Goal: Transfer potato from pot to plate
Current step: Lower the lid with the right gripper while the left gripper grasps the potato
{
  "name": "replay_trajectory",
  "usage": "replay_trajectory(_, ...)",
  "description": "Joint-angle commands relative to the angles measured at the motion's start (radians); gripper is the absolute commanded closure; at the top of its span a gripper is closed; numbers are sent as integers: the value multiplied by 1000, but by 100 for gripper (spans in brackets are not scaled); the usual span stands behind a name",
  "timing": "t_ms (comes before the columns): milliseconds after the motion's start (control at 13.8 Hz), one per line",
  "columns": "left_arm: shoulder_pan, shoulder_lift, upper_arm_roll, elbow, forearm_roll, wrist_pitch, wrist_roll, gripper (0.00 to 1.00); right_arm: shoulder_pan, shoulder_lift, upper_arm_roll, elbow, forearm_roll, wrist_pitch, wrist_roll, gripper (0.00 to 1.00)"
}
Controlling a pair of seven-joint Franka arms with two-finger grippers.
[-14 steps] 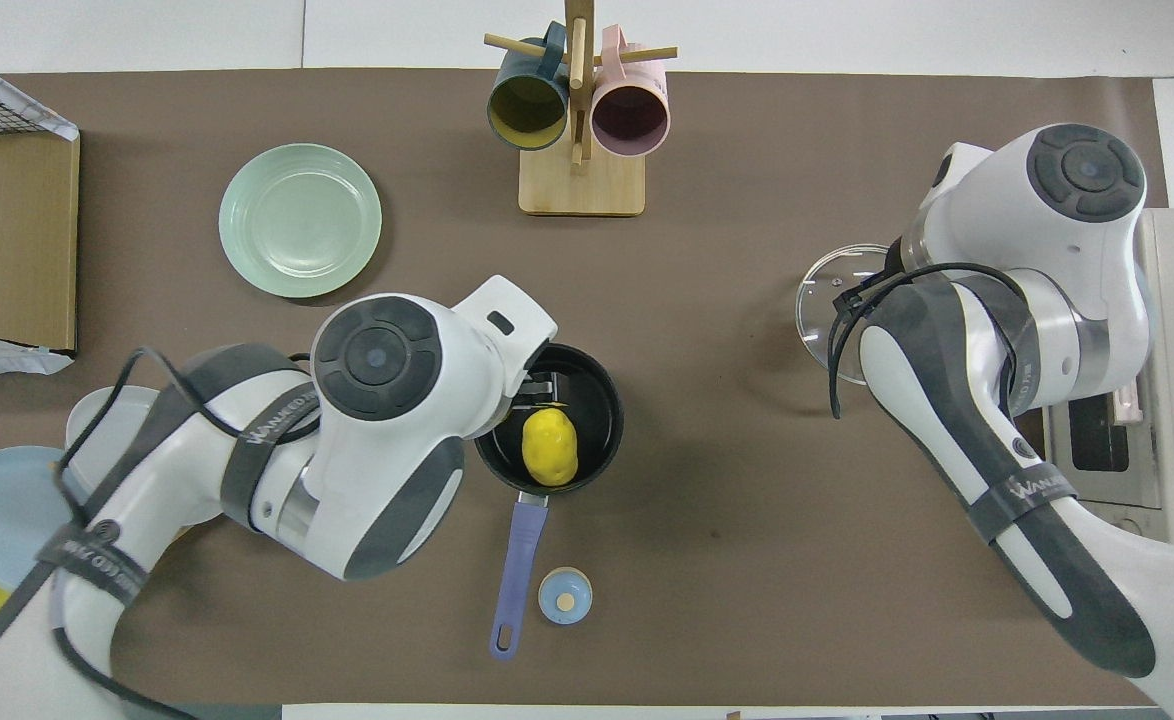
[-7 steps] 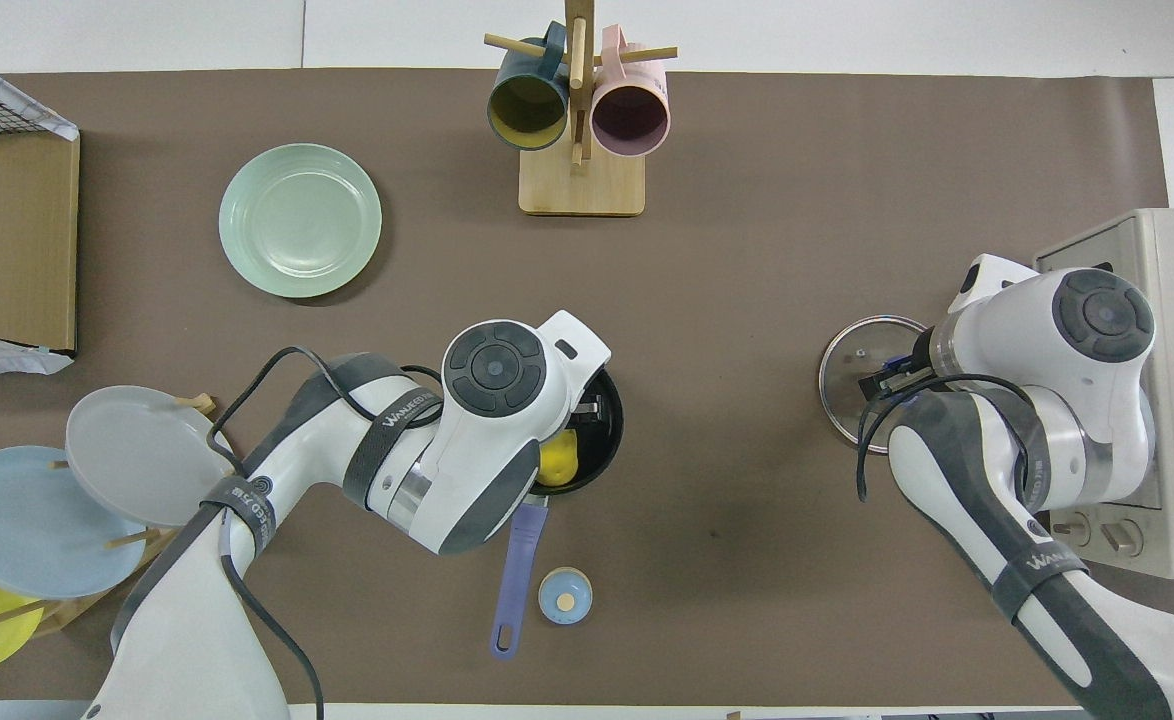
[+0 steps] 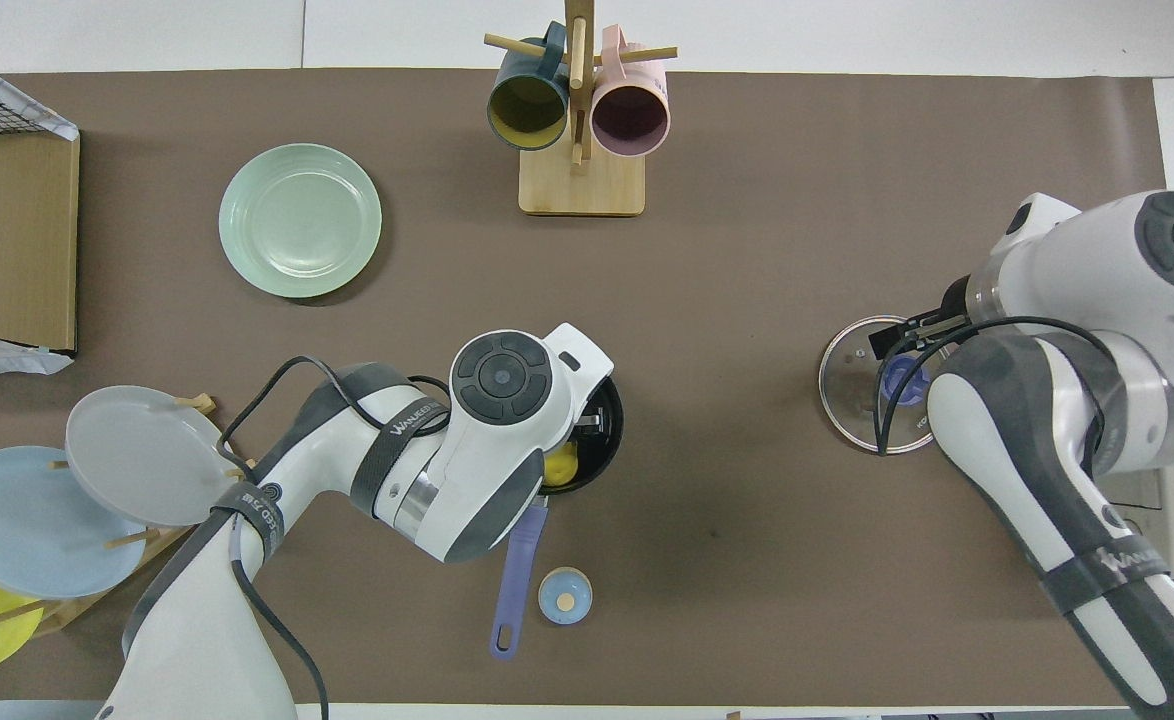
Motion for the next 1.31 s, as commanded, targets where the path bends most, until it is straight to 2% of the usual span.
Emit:
replay_trajectory(0,-32,-27,17,-46,-18,35,-11,0,-40,7,6,149,-1,-166,18,0)
replay_trajectory(218,-34,-24,17,-51,-18,38,-16,1,-60,-72,4,143,-1,-259,20,0)
replay_trajectory(291,-34,-24,17,-51,-18,36,-16,17,-65,-87,3,143,-1,-278,20,0)
replay_trajectory(508,-32,-24,17,-51,-18,29,-14,89,-78,-89,1,137,1,-277,17,0)
replay_trajectory(581,-32,-24,17,-51,-18,27,-14,100,-75,-92,-1,129,1,-269,20,0)
replay_trajectory(872,-23,-30,17,-37,-19,13,-18,100,-63,-83,-23,135,-51,-258,19,0)
replay_trajectory(944,-18,-48,19,-17,-21,-23,-16,100,-34,-80,-22,150,-114,-252,19,0)
replay_trajectory(1017,-2,-74,23,27,-21,-99,-11,100,-20,-57,-45,182,-117,-276,19,0)
replay_trajectory(1089,41,-88,22,93,-22,-191,-7,100,-14,-49,-88,201,-49,-287,19,0)
replay_trajectory(1235,119,-88,22,264,-50,-348,8,100,23,-49,-116,203,-38,-295,23,0)
